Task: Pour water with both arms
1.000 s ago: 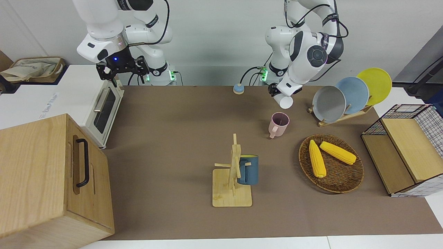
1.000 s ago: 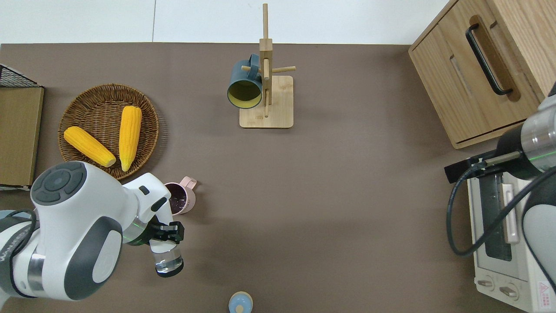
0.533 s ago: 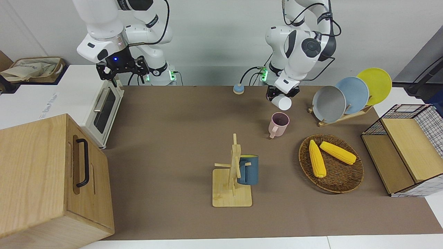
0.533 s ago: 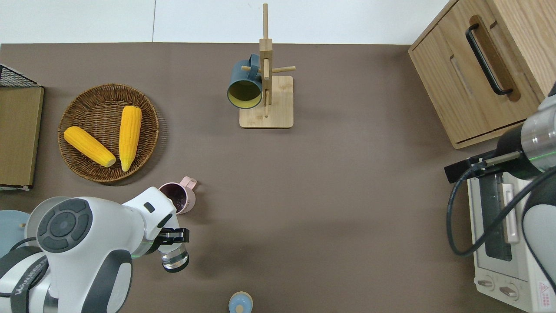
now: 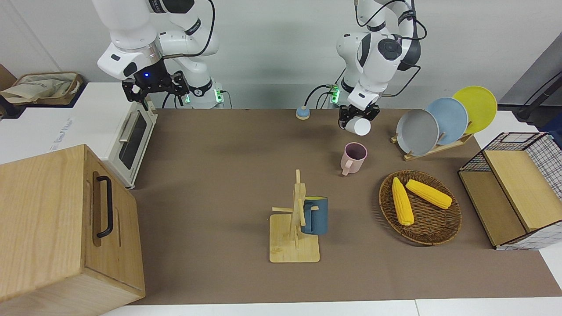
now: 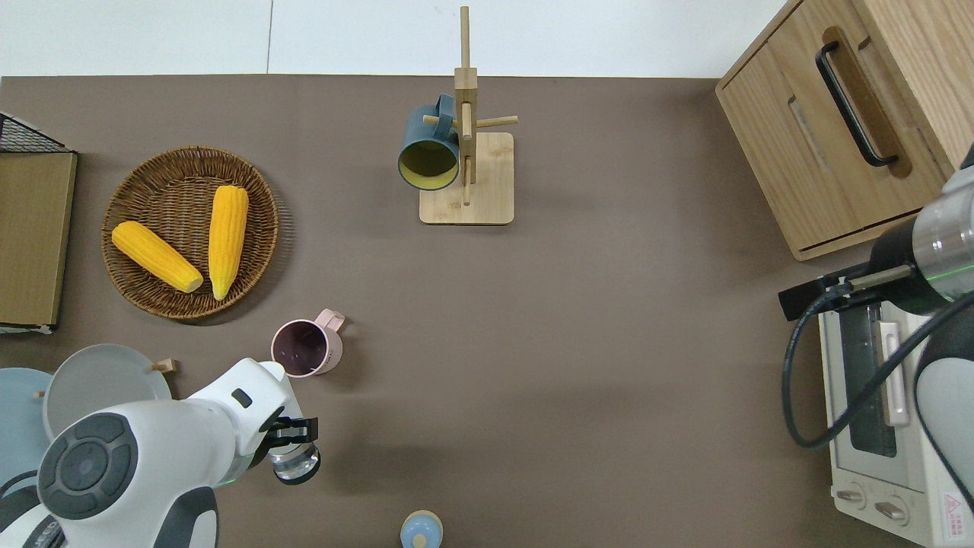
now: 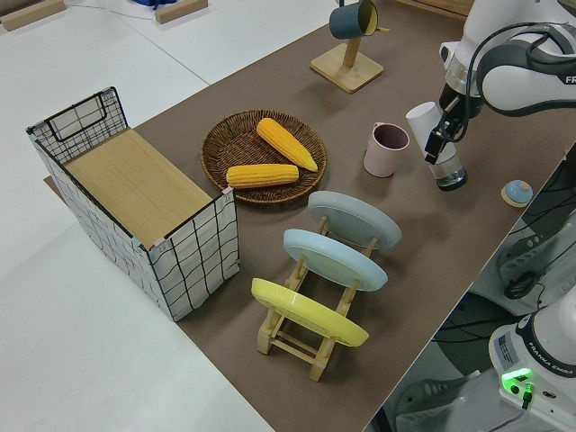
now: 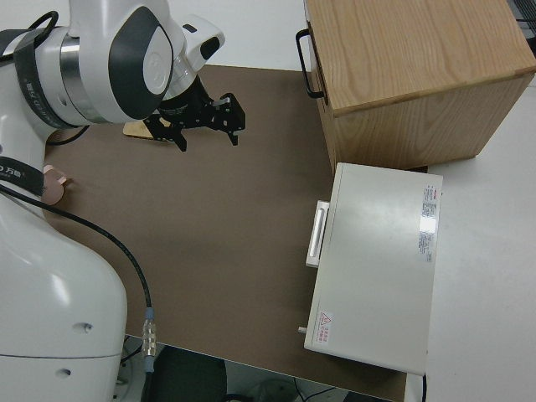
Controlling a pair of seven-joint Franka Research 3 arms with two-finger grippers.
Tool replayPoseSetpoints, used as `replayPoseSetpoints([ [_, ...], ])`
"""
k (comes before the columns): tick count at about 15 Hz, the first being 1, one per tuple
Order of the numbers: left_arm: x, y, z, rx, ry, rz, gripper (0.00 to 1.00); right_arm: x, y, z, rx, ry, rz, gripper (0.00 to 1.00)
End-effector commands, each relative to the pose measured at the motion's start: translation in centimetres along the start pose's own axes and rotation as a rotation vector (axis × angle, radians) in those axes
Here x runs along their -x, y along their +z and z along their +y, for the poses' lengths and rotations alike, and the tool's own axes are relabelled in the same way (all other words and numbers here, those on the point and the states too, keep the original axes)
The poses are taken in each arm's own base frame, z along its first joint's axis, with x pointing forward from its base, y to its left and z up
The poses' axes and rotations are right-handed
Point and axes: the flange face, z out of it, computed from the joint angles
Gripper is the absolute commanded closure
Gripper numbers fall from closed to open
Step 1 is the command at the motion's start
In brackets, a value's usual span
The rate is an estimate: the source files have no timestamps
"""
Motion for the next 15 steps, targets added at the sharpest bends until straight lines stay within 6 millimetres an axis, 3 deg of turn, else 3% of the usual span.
replayPoseSetpoints([
  [1,0.6,-2.3,-2.4,-0.001,-0.044,0.089,1.0,0.2,-0.3,0.0,-0.014,-0.01,0.008,0.015],
  [3,-0.4,-3.5,-3.7,-0.017,-0.054,0.16,1.0,0.2,-0.3,0.0,-0.014,-0.008,0.008,0.015],
  [8,-3.7,-8.7,-7.2,-0.064,-0.101,0.375,1.0,0.2,-0.3,0.0,-0.014,-0.008,0.008,0.015],
  [11,-6.2,-13.1,-9.8,-0.144,-0.11,0.466,1.0,0.2,-0.3,0.0,-0.014,-0.01,0.008,0.015],
  [15,-11.0,-18.9,-14.8,-0.141,-0.164,0.55,1.0,0.2,-0.3,0.0,-0.014,-0.008,0.008,0.015],
])
